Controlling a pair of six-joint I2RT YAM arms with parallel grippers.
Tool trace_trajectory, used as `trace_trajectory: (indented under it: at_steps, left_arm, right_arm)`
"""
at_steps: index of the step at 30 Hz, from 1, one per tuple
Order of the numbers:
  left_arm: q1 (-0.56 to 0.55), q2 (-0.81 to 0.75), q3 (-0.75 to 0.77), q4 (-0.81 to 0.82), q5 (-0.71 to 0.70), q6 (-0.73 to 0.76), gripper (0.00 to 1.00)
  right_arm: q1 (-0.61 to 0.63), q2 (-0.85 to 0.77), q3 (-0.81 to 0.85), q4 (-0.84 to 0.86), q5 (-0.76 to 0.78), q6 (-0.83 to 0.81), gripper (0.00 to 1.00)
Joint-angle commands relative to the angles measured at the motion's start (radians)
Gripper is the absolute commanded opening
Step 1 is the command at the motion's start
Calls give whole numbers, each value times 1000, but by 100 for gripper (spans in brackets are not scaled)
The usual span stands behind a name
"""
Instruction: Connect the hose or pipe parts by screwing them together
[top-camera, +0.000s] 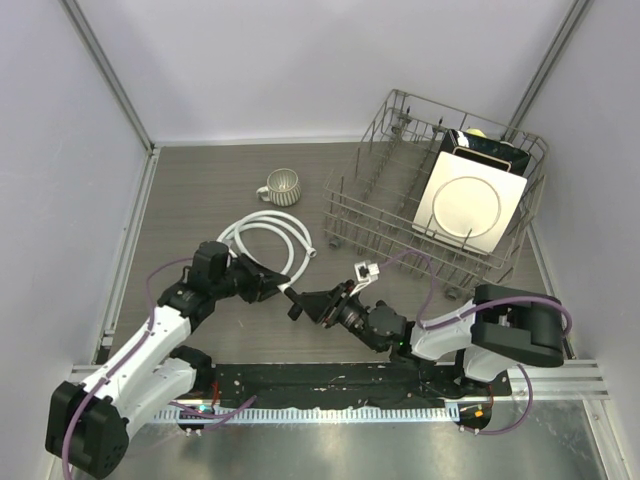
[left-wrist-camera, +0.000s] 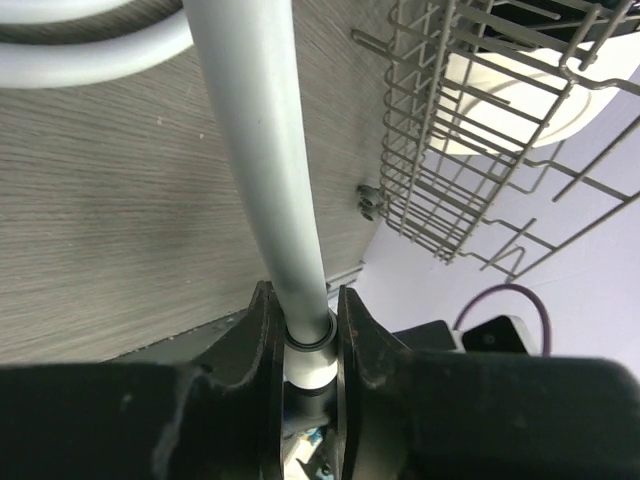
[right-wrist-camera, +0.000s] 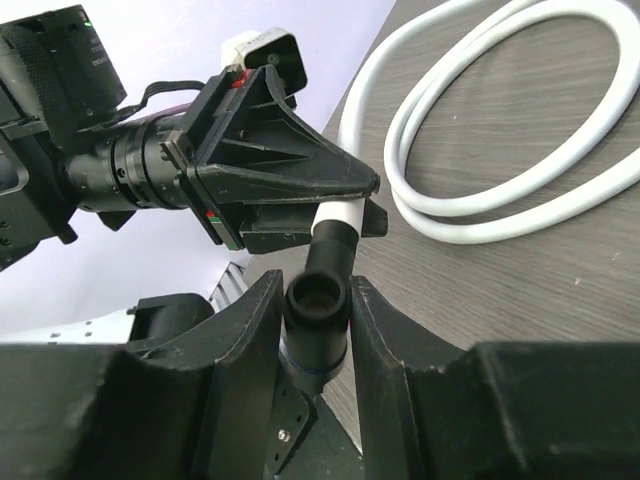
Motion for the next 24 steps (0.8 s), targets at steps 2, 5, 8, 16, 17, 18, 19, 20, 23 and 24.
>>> trace_trajectory:
  at_steps: [2,5,8,16,17,18,19,20,23,24]
  left_arm:
    - [-3,7,59,-36,-5,53,0]
    - [-1,9,87,-72,-5,68,0]
    - [-1,5,105,-97,-7,78,0]
    - [-3,1,153,-155,-7,95,0]
    - [-3,2,159,-175,-8,101,0]
    - [-1,7,164,-180,-8,104,0]
    - [-3,9,168,-186,-8,104,0]
    - [-1,10,170,-192,-5,104,0]
    - [-3,24,179,-204,11,105,0]
    - [-3,27,182,-209,18,107,0]
  right_arm:
    - [-9,-166,-47,97,2,-65,54]
    - [-9,-312,-51,-159,-24,-102,69]
    - [-9,-467,-25,-446,-16,-191,75]
    - [3,-577,80,-684,-131,-979,75]
    - [10,-561,97,-692,-136,-1151,76]
    - [20,-550,123,-692,-153,-1233,76]
    - [31,-539,127,-673,-172,-1315,78]
    - [55,-512,129,-659,-194,-1419,78]
    - [86,-461,130,-620,-240,-1711,80]
    - [91,-427,147,-629,-248,-1801,80]
